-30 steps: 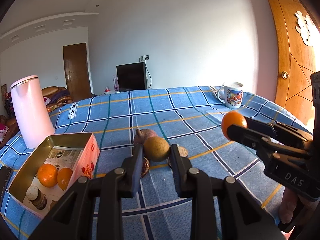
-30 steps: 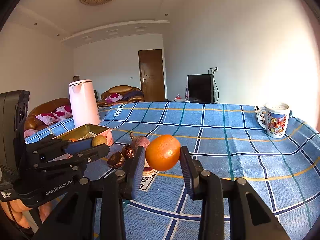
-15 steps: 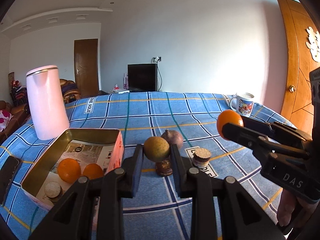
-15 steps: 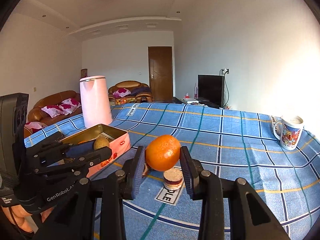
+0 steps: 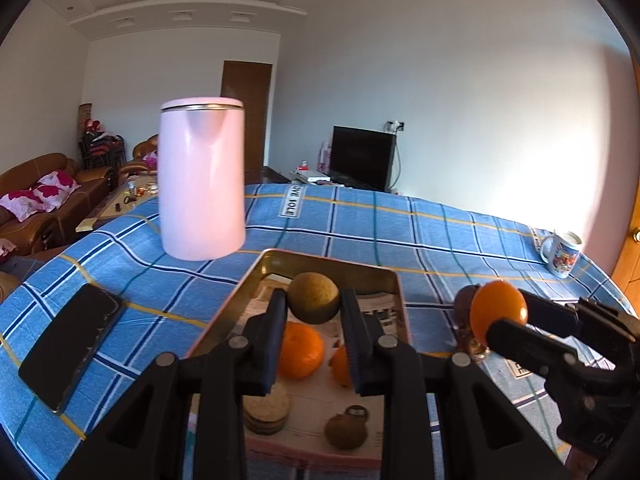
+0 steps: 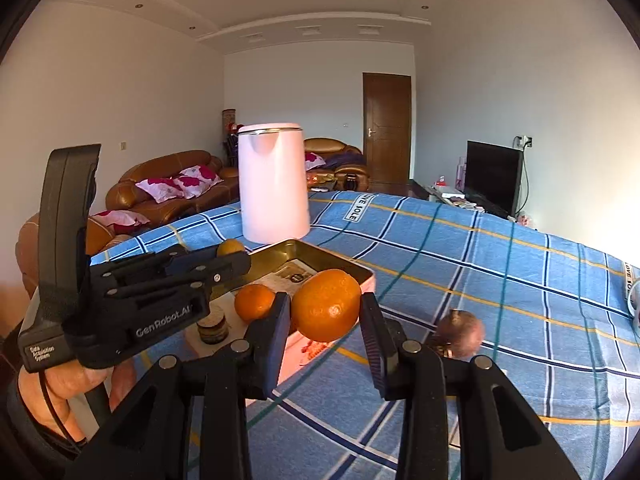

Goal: Organize fruits
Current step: 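Lower both fruits into the tin and open both tools, then move both tools back toward the mangosteens and biscuit item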

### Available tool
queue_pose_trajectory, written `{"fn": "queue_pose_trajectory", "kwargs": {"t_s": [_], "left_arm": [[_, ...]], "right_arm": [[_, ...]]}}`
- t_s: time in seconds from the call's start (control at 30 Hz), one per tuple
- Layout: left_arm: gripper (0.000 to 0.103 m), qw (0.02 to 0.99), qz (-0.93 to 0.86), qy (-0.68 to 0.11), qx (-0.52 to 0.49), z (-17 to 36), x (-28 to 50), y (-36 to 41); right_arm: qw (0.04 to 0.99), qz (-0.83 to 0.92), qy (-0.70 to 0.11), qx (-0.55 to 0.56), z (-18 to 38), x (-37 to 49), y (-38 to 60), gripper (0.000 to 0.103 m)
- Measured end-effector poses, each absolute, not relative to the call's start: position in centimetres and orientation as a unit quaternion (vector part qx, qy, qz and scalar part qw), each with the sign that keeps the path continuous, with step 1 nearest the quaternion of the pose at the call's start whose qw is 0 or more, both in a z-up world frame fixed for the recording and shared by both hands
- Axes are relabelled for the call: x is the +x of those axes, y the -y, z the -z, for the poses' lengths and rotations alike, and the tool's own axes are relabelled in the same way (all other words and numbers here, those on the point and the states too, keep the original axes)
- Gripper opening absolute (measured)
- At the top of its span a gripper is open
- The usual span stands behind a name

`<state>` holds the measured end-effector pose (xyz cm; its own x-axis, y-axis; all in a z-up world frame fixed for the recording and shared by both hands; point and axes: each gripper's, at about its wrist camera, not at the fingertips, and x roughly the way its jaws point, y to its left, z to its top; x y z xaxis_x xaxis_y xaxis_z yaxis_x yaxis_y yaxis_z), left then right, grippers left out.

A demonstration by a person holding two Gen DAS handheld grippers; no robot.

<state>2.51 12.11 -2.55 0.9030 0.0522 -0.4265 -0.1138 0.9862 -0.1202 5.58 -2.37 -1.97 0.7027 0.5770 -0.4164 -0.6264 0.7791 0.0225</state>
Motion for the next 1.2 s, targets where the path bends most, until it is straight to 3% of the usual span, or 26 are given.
{"fn": "queue_pose_trajectory", "kwargs": {"t_s": [0.6,0.7,0.77,0.83,0.9,1.0,1.2], "left_arm": [[0.029,0.954,-0.077,-0.277,-0.084,5.1,4.4,-16.2],[0.030,0.953,-0.075,-0.281,-0.087,5.3,4.5,-16.1],[0.039,0.954,-0.073,-0.278,-0.086,5.1,4.2,-15.8],[0.065,0.957,-0.079,-0.267,-0.086,4.7,3.8,-15.5],[0.074,0.960,-0.080,-0.256,-0.084,4.3,3.3,-14.9],[0.075,0.964,-0.059,-0.249,-0.079,3.6,2.9,-13.2],[0.075,0.968,0.003,-0.247,-0.048,2.9,3.0,-7.5]], "right_arm": [[0.877,-0.362,-0.294,-0.118,5.8,7.1,-4.9,0.038],[0.879,-0.359,-0.291,-0.121,5.7,6.9,-4.8,0.043],[0.882,-0.359,-0.284,-0.114,5.4,6.6,-4.1,0.055],[0.888,-0.354,-0.274,-0.107,4.9,6.3,-2.8,0.056],[0.896,-0.343,-0.266,-0.099,4.3,6.2,-0.8,0.058],[0.911,-0.312,-0.259,-0.080,3.5,6.3,3.3,0.063],[0.936,-0.204,-0.281,-0.062,3.3,8.9,11.6,0.064]]}}
